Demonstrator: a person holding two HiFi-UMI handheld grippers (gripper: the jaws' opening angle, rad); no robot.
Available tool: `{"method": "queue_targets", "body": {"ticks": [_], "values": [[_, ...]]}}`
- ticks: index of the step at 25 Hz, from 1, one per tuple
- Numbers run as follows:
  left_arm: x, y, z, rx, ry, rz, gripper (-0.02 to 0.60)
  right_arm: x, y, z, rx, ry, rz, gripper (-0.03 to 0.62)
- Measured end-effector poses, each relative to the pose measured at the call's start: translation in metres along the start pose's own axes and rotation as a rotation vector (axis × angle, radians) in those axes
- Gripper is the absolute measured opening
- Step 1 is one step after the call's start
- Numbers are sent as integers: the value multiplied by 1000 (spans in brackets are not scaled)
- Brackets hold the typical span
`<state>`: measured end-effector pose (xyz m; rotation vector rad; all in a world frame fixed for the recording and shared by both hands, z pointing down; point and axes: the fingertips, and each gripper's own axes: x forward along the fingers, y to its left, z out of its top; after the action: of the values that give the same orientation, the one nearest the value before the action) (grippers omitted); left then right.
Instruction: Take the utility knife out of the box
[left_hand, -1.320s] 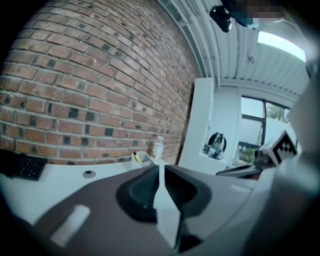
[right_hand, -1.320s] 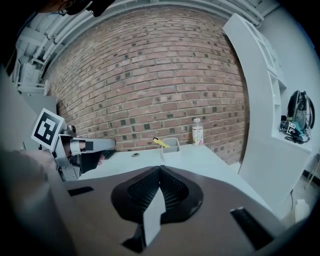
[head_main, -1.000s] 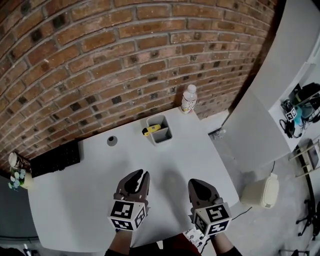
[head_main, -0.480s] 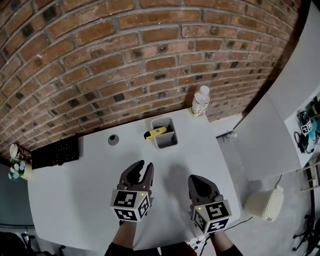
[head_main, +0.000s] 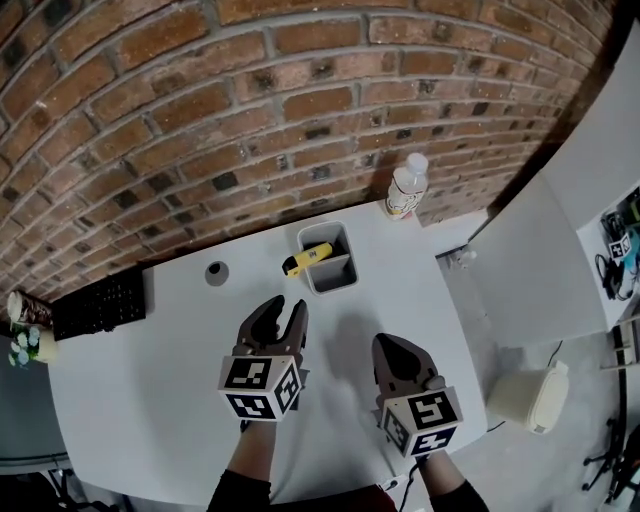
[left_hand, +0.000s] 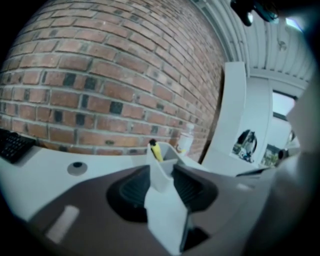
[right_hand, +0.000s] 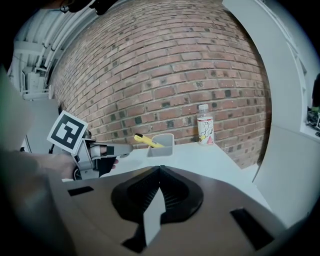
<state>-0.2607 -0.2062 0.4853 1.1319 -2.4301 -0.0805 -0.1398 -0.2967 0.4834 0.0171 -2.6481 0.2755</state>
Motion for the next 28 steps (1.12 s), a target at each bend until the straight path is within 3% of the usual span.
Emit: {"method": "queue_targets", "body": {"ticks": [17, 28], "values": [[55, 6, -3, -43, 11, -64, 170, 50, -10, 1, 5, 43, -25, 8], [68, 10, 10, -83, -31, -49, 172, 63, -13, -6, 26, 61, -20, 8]]}}
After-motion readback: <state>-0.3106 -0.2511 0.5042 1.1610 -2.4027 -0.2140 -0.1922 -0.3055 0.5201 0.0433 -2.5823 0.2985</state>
